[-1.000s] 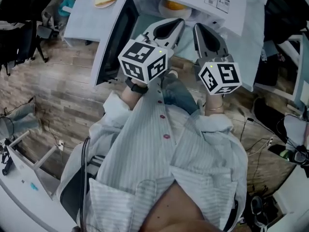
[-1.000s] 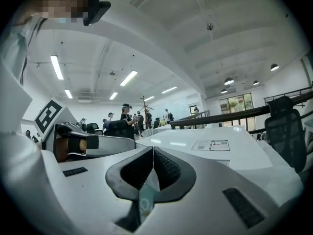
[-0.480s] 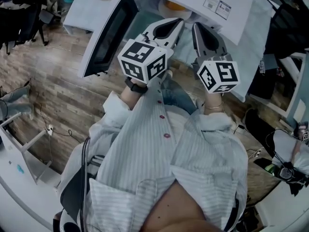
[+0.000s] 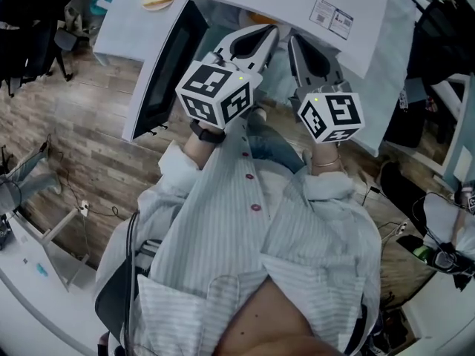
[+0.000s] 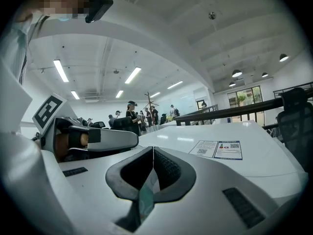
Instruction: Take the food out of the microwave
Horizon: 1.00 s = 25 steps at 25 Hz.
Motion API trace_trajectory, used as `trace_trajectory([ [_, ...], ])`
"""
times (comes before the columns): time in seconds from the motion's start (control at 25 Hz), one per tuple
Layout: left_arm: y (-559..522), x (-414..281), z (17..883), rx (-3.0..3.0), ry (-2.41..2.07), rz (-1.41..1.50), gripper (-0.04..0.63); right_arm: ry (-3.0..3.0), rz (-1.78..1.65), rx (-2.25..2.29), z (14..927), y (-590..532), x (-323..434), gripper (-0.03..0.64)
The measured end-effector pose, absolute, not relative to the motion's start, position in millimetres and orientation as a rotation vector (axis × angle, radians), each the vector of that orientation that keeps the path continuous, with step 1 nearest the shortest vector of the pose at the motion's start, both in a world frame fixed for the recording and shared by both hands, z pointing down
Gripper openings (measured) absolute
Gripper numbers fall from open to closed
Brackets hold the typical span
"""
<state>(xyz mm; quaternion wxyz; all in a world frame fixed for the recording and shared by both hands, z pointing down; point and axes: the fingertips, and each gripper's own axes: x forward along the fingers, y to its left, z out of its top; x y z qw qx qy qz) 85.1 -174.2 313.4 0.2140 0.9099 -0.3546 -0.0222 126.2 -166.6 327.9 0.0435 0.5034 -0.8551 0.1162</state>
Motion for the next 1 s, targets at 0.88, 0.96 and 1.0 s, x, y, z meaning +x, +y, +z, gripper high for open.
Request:
trace_trajectory([
  [0.88, -191, 69, 360, 2.382, -0.898, -0.061, 0.011, -2.615, 0.574, 1.588, 361, -179, 120, 0.034],
  [0.96, -192, 67, 367, 2.353, -0.893, -0.065, 0.014, -2.606, 0.611, 1.589, 368, -179, 119, 0.035],
  [1.0, -193, 66, 371, 2.34, -0.889, -0.065, 0.019, -2.601, 0.63, 1.59, 371, -180, 119, 0.035],
])
